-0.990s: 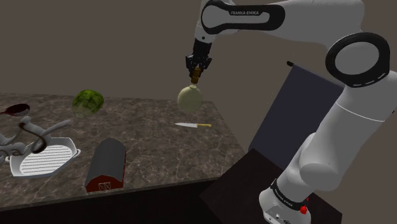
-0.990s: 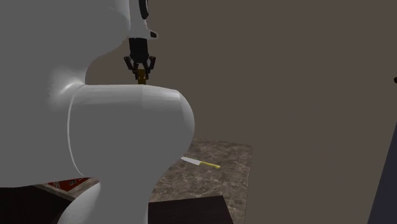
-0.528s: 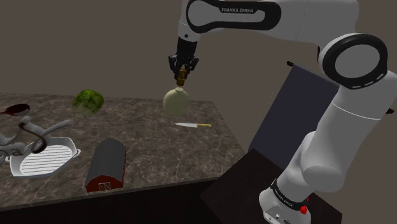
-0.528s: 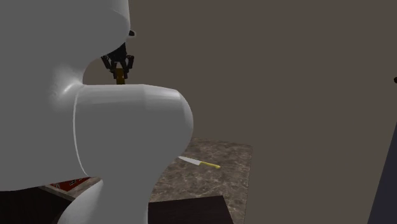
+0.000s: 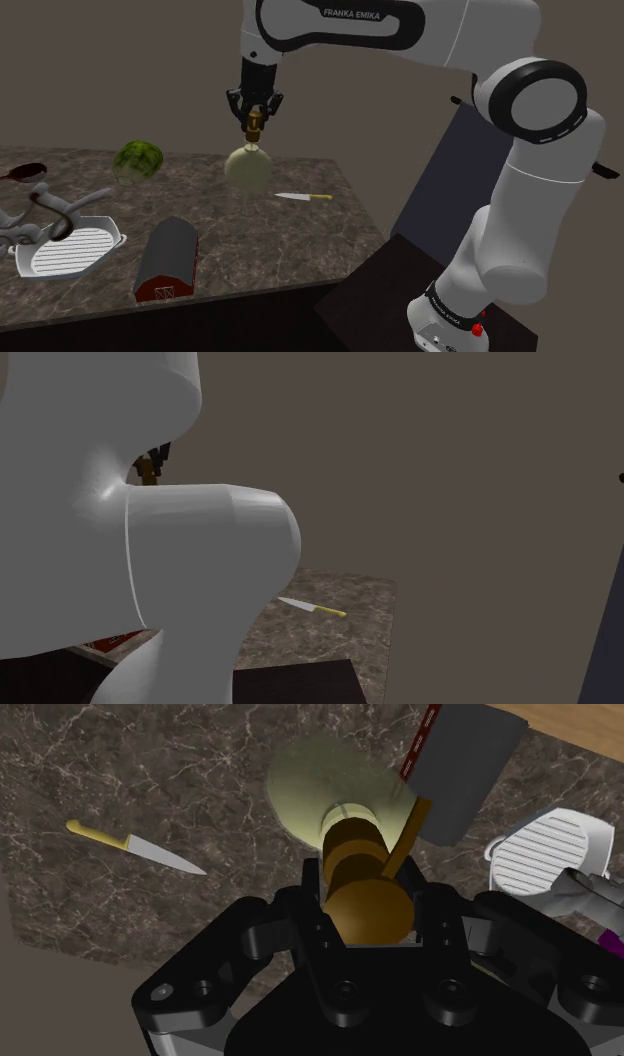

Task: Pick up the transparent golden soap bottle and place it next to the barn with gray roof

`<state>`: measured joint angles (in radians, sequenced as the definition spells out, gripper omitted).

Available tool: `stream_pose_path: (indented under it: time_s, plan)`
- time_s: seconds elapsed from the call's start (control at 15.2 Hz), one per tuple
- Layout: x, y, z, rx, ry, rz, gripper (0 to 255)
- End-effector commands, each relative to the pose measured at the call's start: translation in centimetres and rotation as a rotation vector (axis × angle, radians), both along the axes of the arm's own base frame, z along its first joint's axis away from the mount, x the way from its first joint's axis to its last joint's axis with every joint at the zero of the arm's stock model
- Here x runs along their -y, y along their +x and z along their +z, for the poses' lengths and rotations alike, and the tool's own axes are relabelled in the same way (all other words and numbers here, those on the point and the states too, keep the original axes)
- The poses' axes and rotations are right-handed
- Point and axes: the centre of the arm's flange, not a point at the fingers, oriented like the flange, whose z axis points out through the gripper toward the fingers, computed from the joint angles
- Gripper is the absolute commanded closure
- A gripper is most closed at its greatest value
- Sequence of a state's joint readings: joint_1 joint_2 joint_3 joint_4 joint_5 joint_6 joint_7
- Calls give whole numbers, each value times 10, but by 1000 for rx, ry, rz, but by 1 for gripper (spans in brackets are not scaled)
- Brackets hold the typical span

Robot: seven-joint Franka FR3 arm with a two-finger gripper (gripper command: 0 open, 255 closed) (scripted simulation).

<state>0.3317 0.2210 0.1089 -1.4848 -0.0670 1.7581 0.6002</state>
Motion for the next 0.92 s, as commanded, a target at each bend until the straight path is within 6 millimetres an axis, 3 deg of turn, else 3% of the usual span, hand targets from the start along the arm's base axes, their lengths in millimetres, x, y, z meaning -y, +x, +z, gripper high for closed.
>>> stream_pose_path:
  time_s: [0.0,0.86]
  plan:
    - [-15,-2,-5,1,1,-2,255]
    - [-15,-2,-73,1,1,-2,255]
